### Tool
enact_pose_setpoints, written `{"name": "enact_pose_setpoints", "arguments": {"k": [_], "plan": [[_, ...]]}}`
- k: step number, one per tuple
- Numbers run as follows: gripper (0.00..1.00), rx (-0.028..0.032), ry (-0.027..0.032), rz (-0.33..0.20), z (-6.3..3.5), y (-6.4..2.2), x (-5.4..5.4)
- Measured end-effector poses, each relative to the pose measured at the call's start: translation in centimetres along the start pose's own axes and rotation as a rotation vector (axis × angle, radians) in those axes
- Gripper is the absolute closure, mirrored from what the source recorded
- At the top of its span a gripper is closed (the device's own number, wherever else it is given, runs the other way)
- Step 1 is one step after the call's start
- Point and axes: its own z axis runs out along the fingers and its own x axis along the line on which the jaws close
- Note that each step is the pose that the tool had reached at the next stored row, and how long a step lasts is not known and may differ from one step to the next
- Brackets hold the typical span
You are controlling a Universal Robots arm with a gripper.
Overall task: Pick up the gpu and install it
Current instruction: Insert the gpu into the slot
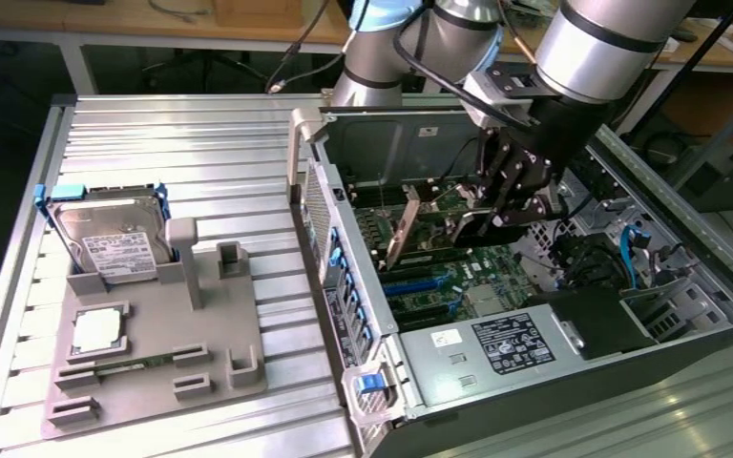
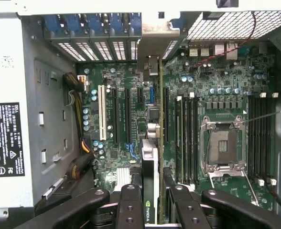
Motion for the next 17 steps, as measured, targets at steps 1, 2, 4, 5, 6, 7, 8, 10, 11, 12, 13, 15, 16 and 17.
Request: {"name": "enact_pose_setpoints", "arguments": {"k": [1,2,4,5,6,7,8,10,11,12,13,15,16,17], "plan": [[0.73,0.0,0.0,0.0,0.09,0.0,0.0],[0.73,0.0,0.0,0.0,0.2,0.0,0.0],[0.73,-0.0001,0.0002,0.0,0.41,-0.01,-0.1],[0.73,0.0,0.0,0.0,0.56,-0.01,-0.1],[0.73,0.0,-0.0001,0.0,0.67,-0.01,-0.1],[0.73,0.0,0.0,0.0,0.83,-0.01,-0.1],[0.73,0.0,0.0001,0.0,0.94,-0.02,-0.1],[0.73,0.0,0.0,0.0,1.17,-0.02,-0.1],[0.73,0.0,0.0,0.0,1.28,-0.02,-0.2],[0.73,0.0,0.0001,0.0,1.39,-0.02,-0.2],[0.73,0.0,0.0001,0.0,1.51,-0.03,-0.2],[0.73,0.0,0.0,0.0,1.74,-0.03,-0.2],[0.73,0.0,0.0,0.0,1.85,-0.03,-0.2],[0.73,0.0,0.0001,0.0,1.97,-0.03,-0.2]]}}
